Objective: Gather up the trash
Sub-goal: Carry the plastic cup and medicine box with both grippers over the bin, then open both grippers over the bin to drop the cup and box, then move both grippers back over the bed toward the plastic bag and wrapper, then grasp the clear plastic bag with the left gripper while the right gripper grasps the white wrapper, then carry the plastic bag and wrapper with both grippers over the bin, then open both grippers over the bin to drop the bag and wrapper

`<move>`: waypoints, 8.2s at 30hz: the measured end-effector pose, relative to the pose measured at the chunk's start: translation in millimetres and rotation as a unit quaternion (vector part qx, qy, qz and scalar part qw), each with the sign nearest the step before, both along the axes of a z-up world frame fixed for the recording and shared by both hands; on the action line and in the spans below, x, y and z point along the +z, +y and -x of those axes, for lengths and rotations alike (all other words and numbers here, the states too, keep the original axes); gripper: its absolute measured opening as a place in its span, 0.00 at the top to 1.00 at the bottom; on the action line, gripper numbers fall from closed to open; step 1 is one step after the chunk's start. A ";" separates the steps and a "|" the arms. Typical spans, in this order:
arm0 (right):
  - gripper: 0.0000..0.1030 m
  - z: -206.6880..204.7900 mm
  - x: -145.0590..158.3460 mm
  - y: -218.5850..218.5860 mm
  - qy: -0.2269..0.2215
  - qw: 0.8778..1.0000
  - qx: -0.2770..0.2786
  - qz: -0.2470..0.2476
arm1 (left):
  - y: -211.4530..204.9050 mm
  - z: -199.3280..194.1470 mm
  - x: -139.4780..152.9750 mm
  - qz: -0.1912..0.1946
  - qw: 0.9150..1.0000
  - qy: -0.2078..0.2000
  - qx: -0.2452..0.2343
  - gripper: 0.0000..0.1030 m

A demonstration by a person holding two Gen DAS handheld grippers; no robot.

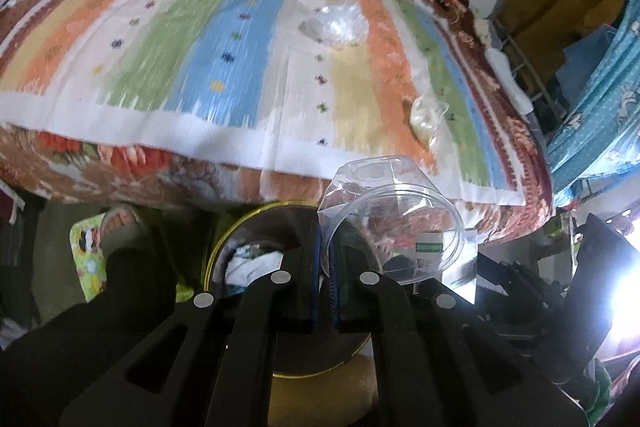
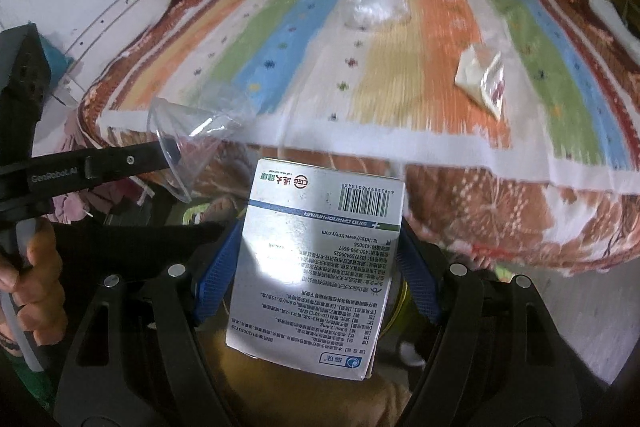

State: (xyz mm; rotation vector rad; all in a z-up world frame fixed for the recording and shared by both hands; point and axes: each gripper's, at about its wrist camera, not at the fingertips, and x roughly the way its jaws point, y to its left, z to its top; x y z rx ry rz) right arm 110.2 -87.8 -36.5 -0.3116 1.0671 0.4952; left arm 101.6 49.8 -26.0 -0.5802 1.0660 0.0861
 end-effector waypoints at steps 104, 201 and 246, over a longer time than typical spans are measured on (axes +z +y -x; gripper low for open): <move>0.54 -274.3 -8.4 -39.8 -0.025 0.985 -0.138 0.105 | 58.6 -287.4 -32.5 -0.079 0.995 -0.060 -0.015 0.08; 1.00 -14.0 36.1 -30.0 -0.036 0.997 -0.048 -0.042 | -3.5 44.4 48.9 -0.039 0.989 -0.144 0.002 1.00; 0.59 -36.7 -97.6 -21.9 0.059 0.988 -0.127 0.064 | -21.0 7.7 -83.5 0.000 0.995 0.084 0.044 0.51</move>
